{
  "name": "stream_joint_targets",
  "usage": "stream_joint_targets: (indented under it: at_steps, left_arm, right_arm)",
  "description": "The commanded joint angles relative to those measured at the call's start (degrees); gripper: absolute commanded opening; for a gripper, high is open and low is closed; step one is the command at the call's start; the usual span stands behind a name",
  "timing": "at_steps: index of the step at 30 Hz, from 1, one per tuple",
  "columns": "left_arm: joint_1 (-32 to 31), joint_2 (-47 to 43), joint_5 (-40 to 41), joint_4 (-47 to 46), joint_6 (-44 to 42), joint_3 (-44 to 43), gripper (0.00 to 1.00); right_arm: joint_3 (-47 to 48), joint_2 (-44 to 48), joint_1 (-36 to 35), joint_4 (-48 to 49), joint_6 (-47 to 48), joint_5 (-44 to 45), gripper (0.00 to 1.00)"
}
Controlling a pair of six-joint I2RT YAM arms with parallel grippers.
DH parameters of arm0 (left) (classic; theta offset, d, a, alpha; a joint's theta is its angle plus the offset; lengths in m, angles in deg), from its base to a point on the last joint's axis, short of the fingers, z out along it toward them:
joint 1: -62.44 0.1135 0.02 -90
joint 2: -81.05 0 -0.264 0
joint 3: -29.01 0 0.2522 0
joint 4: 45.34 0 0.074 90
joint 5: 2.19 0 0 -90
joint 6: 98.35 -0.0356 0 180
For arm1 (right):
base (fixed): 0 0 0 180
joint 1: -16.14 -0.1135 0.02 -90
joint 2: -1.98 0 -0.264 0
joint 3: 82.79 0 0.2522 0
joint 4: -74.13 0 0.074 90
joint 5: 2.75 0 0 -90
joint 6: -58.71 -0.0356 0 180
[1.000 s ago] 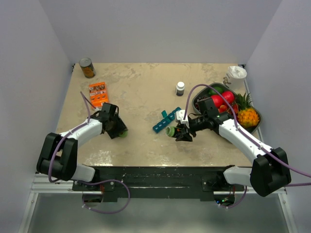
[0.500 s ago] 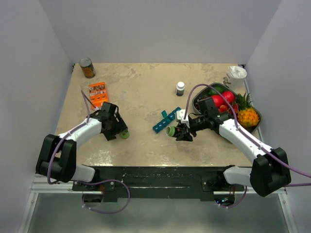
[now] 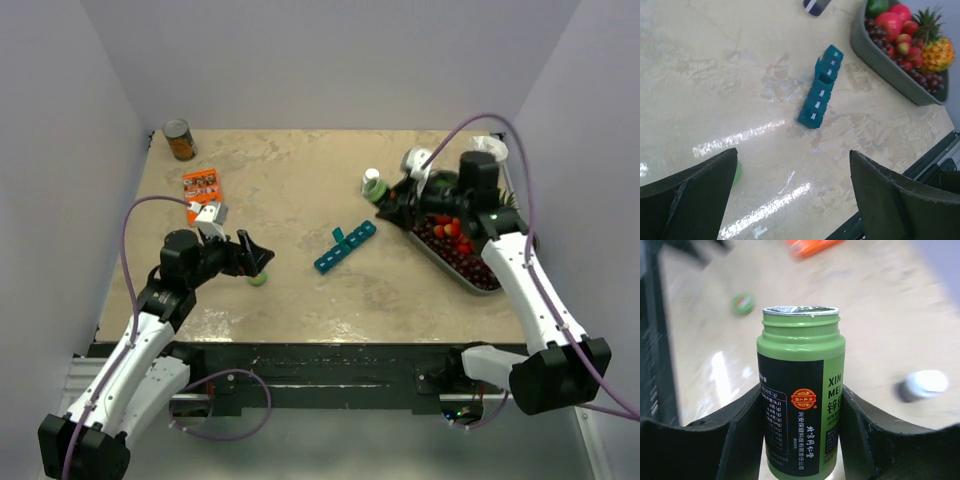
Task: Sort the pills into containers
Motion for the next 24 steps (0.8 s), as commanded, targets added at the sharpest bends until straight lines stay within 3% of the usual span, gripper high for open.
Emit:
stream_joint_targets:
  at_steps: [1,2,4,6,8,10,12,13,15,16,17,18,19,20,21,22,24]
  left_arm:
    - [0.15,-2.66,-6.32,-6.41,-9.44,1.23,0.97]
    - [0.15,-2.75,-6.85,-6.84,-9.53,1.14,0.97]
    - [0.15,-2.92,-7.73,-7.9,-9.97,1.06,0.97]
    - [0.15,-3.01,-8.35,-8.25,-10.5,0.88,0.97]
    - [0.15,-3.19,-9.05,-8.43,-10.67,0.97,0.97]
    - [0.15,-4.15,-9.66,-8.61,-10.76,1.23,0.97]
    - [0.15,-5.12,-10.02,-9.22,-10.68,1.41,0.97]
    - [0.15,-5.38,-10.63,-9.57,-10.59,1.67,0.98]
    - [0.15,-5.56,-11.51,-10.53,-10.5,1.67,0.97]
    - [0.15,-5.47,-12.38,-10.71,-10.5,1.76,0.97]
    - [0.15,-5.56,-12.83,-10.8,-10.5,1.67,0.97]
    - [0.15,-5.65,-13.7,-10.89,-10.67,1.76,0.97]
    - [0.15,-5.82,-14.15,-10.89,-10.59,2.11,0.97]
    - [0.15,-6.26,-14.41,-13.15,-10.5,2.28,0.97]
    - [0.15,-6.35,-14.85,-14.57,-10.5,2.63,0.97]
    - [0.15,-6.44,-16.25,-15.45,-10.41,3.16,0.98]
    - [0.15,-6.26,-18.18,-18.0,-10.93,3.6,0.98]
  right_arm:
    - [13.81,-0.53,7.33,16.87,-23.2,6.7,0.0]
    - [17.48,-1.15,8.13,22.04,-31.51,8.81,0.0]
    - [23.8,-2.73,8.84,25.24,-39.03,11.11,0.0]
    - [25.86,-3.01,7.18,29.54,-47.21,6.57,0.0]
    - [24.82,1.35,-0.1,30.96,-45.59,-2.31,0.0]
    - [22.45,3.49,-1.45,34.72,-49.05,-7.4,0.0]
    - [23.66,4.99,3.54,38.08,-52.51,-4.38,0.0]
    - [22.36,5.77,7.74,40.78,-54.08,4.26,0.0]
    - [23.13,4.47,9.89,41.96,-54.96,9.26,0.0]
    - [23.31,4.03,9.55,41.08,-59.58,7.88,0.0]
    - [21.05,4.11,7.89,45.77,-62.76,0.99,0.0]
    - [17.2,7.85,3.78,49.91,-63.92,-0.3,0.0]
    - [12.64,9.81,-1.39,50.91,-60.02,-2.23,0.0]
    - [11.37,11.13,-1.62,51.01,-60.24,-1.81,0.0]
    - [11.1,11.49,-0.75,50.22,-59.63,0.63,0.0]
    - [14.49,10.97,6.57,45.26,-54.41,4.66,0.0]
    - [12.61,9.57,12.86,49.81,-63.09,7.78,0.0]
